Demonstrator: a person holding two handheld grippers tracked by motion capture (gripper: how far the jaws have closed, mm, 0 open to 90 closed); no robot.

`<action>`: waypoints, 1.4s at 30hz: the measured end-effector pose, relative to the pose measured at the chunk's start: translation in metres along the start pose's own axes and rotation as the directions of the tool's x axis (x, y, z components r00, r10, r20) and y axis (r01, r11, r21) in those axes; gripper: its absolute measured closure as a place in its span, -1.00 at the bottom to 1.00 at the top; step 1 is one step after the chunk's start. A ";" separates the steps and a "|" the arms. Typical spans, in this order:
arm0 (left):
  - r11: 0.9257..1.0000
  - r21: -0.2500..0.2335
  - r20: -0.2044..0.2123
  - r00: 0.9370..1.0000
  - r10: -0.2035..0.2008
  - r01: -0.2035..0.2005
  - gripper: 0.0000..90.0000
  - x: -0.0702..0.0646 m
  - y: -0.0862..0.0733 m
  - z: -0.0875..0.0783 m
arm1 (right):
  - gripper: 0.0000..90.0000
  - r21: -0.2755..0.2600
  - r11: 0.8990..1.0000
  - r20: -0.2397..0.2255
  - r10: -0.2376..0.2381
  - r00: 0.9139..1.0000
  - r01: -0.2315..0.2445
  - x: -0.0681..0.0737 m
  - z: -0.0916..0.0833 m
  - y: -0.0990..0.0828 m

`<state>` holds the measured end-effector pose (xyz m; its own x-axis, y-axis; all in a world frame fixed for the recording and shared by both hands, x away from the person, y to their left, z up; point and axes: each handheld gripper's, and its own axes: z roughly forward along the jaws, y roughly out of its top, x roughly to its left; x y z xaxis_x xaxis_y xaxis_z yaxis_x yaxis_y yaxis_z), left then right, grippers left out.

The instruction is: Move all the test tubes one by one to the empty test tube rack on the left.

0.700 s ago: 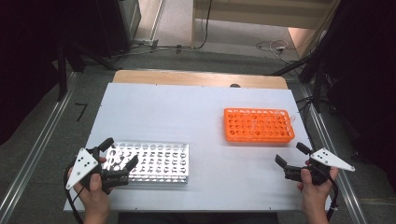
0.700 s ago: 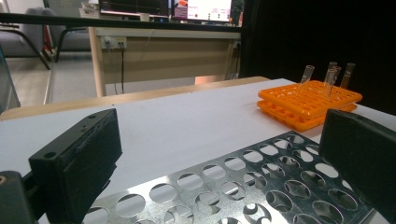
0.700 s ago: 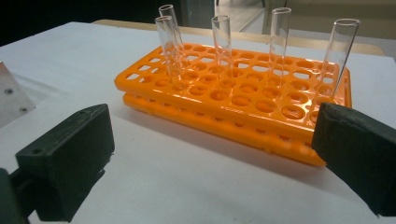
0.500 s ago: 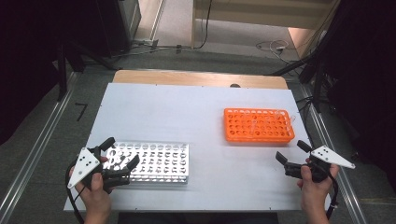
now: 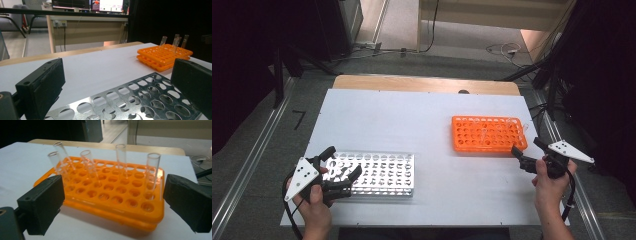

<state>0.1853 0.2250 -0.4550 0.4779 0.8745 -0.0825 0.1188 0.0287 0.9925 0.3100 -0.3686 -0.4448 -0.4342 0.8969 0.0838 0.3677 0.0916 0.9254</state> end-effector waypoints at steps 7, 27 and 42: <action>1.000 -0.001 0.004 1.000 -0.003 0.003 -1.00 0.000 0.000 0.001 | -0.90 0.034 0.999 0.059 0.010 0.998 -0.012 -0.021 0.020 0.004; 1.000 0.011 0.012 1.000 0.000 0.000 -1.00 -0.003 -0.002 0.003 | 0.29 0.096 0.995 0.147 -0.003 0.989 -0.011 -0.033 0.061 -0.013; 1.000 0.015 0.026 1.000 0.008 -0.008 -1.00 -0.005 -0.002 0.004 | 0.54 0.034 0.999 0.191 -0.014 0.982 0.007 -0.027 0.064 -0.022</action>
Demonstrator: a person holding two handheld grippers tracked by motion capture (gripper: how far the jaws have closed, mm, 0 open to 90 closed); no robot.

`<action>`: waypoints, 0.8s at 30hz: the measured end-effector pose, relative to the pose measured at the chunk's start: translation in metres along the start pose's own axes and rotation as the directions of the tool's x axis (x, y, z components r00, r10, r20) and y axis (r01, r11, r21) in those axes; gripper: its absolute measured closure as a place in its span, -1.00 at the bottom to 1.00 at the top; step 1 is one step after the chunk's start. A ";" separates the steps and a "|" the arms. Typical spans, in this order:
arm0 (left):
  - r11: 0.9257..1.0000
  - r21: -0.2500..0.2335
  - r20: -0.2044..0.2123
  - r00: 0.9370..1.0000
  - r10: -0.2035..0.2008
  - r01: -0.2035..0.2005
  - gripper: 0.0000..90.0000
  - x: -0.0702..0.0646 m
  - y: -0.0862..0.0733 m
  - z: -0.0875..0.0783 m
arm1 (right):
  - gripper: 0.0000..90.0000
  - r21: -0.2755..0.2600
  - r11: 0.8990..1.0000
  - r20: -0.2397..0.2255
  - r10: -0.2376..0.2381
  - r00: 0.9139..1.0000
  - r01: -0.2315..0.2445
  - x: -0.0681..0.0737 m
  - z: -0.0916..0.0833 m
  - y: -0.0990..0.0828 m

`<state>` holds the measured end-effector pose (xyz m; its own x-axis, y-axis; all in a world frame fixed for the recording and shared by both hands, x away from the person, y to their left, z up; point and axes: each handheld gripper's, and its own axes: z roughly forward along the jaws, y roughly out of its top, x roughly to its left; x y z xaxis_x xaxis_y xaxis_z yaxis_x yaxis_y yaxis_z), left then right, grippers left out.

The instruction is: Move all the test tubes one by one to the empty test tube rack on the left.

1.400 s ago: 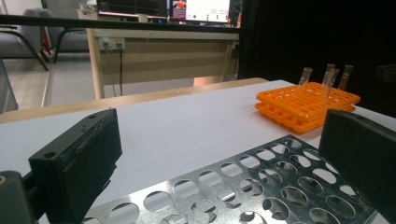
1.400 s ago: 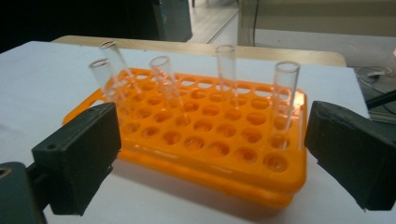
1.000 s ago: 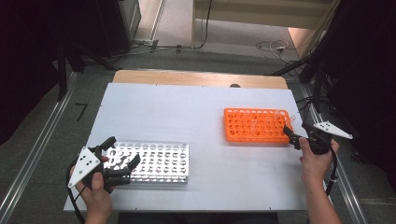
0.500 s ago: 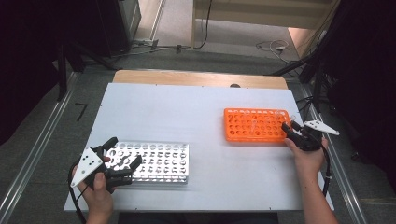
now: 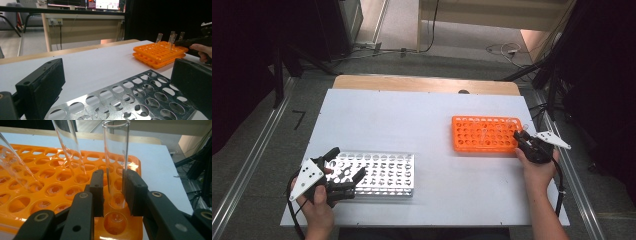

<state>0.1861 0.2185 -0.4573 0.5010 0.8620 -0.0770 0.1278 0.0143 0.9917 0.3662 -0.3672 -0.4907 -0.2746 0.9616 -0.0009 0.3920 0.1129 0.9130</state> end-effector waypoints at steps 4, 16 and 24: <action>1.000 0.000 0.004 1.000 -0.001 0.001 -1.00 0.000 0.000 0.000 | 0.62 -0.022 1.000 0.010 0.001 1.000 -0.001 -0.002 0.000 -0.003; 1.000 0.008 0.014 1.000 0.006 -0.006 -1.00 -0.003 0.000 0.002 | 0.64 -0.007 0.999 -0.042 0.047 0.998 -0.047 -0.011 -0.004 0.003; 1.000 0.010 0.020 1.000 0.000 0.000 -1.00 -0.004 0.001 0.003 | 0.65 -0.036 0.999 -0.050 0.023 0.999 -0.025 -0.011 -0.016 0.015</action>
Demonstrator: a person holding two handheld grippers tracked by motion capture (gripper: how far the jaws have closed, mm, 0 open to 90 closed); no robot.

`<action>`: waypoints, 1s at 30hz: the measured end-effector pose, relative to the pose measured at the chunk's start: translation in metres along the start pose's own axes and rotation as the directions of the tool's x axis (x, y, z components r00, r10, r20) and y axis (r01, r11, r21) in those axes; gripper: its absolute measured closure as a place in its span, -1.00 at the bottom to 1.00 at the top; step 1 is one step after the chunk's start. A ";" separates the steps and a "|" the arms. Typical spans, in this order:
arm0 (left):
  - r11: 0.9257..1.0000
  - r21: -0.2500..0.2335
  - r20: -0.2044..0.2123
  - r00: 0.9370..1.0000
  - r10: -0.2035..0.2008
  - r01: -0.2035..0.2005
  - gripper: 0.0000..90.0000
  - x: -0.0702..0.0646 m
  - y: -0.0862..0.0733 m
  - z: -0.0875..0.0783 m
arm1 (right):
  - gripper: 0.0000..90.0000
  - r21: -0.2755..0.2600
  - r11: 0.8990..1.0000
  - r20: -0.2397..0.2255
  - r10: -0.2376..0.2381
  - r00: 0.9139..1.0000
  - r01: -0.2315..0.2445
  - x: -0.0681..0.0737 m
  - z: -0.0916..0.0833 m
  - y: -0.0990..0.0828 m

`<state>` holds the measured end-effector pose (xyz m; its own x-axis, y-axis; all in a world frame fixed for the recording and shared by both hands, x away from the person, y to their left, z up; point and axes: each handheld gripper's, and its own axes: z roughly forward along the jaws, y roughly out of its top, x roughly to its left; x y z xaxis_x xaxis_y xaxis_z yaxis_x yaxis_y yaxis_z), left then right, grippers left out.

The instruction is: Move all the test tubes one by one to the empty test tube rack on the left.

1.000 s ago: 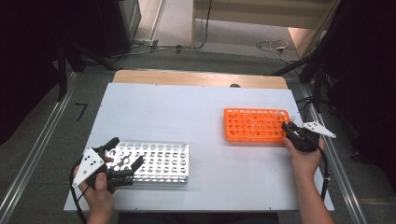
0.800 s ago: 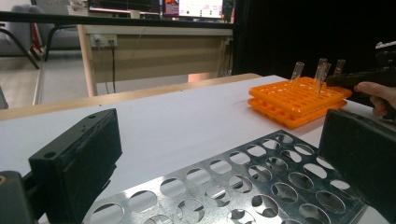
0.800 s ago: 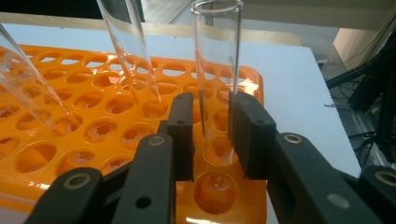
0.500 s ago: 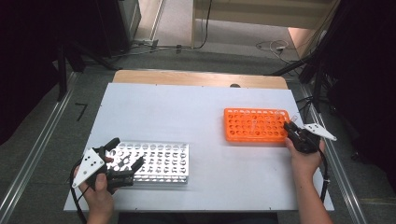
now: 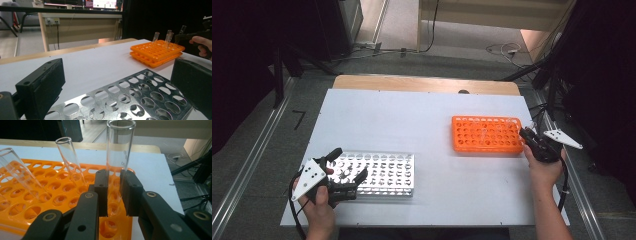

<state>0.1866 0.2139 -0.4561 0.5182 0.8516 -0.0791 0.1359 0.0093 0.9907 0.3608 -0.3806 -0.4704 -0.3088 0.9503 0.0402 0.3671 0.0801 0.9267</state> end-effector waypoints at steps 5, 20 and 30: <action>1.000 0.005 0.015 1.000 0.003 -0.003 -1.00 -0.003 0.003 0.003 | 0.65 -0.004 1.000 -0.020 -0.015 1.000 0.015 0.003 -0.011 0.009; 1.000 0.018 0.128 0.992 0.021 -0.023 -1.00 -0.025 0.020 0.018 | 0.64 0.029 0.993 -0.139 -0.112 0.984 0.117 0.043 -0.046 0.025; 0.998 0.048 0.222 0.975 0.033 -0.045 -1.00 -0.040 0.031 0.035 | 0.64 0.008 0.988 -0.245 -0.147 0.958 0.153 0.076 -0.061 0.026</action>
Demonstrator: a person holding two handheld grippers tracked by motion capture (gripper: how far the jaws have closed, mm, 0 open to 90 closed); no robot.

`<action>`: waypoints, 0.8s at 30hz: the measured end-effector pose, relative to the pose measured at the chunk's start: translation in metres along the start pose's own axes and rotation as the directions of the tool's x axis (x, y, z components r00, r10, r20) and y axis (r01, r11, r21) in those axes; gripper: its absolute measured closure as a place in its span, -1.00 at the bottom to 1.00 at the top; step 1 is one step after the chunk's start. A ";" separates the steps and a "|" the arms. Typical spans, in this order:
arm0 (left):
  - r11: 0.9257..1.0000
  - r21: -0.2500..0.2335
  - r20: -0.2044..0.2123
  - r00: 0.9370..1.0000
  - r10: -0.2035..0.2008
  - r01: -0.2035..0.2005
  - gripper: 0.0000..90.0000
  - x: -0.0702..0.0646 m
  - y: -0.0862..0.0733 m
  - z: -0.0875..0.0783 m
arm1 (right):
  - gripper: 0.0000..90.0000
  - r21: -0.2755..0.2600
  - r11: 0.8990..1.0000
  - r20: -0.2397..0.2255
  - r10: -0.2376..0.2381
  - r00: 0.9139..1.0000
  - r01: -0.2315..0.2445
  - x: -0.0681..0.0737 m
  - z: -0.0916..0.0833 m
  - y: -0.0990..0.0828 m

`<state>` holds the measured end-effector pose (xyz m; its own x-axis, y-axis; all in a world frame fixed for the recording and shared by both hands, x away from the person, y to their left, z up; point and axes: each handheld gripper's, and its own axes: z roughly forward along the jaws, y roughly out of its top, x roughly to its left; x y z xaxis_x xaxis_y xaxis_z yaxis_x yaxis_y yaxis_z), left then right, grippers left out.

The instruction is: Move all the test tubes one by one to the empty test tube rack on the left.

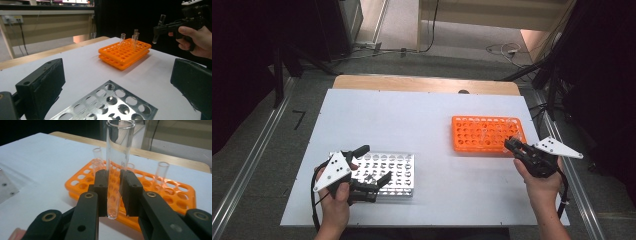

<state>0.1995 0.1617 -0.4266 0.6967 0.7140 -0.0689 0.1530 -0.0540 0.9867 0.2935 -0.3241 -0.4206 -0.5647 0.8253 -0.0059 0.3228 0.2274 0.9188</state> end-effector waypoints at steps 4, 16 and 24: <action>1.000 0.017 0.041 0.999 0.002 -0.002 -1.00 -0.002 0.003 0.007 | 0.64 0.010 1.000 -0.033 -0.029 0.999 0.029 0.012 0.002 0.001; 0.996 0.091 0.164 0.987 0.001 -0.016 -0.96 -0.017 0.010 0.042 | 0.64 0.045 0.989 -0.179 -0.128 0.976 0.138 0.067 0.019 0.006; 0.990 0.135 0.208 0.978 -0.003 -0.026 -0.86 -0.026 0.016 0.067 | 0.64 0.055 0.980 -0.243 -0.174 0.954 0.192 0.094 0.029 0.006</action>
<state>0.2303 0.0953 -0.4189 0.8271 0.5530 -0.1009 0.2283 -0.1666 0.9592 0.2645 -0.2303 -0.4273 -0.7797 0.6224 -0.0690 0.2495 0.4099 0.8774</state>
